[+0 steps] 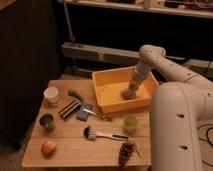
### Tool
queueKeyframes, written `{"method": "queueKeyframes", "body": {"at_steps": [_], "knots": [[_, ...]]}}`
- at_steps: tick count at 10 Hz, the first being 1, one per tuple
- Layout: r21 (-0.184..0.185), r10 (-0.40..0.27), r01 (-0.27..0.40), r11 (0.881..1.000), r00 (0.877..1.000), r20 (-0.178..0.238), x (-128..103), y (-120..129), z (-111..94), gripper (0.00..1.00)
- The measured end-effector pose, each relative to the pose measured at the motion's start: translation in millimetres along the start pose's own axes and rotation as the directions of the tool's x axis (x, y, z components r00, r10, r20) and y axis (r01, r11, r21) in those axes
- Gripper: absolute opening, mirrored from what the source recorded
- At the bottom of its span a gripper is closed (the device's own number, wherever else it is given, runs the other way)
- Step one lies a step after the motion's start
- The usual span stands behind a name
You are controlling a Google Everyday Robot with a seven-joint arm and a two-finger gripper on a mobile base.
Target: Wipe tray with towel
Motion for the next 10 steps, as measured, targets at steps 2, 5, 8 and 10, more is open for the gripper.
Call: {"method": "queueKeyframes", "body": {"at_steps": [2,5,8,10], "knots": [[0.005,-0.001,0.001,1.0,1.0,-0.003,-19.9,15.5,9.6,0.0],[-0.031,-0.063,0.061,0.998,0.995,-0.071,-13.5,55.8,36.5,0.0],[-0.081,-0.15,0.14,0.987,0.979,-0.138,29.5,80.9,46.5,0.0],[-0.094,-0.198,0.184,0.978,0.966,-0.164,61.2,85.9,42.7,0.0]]}}
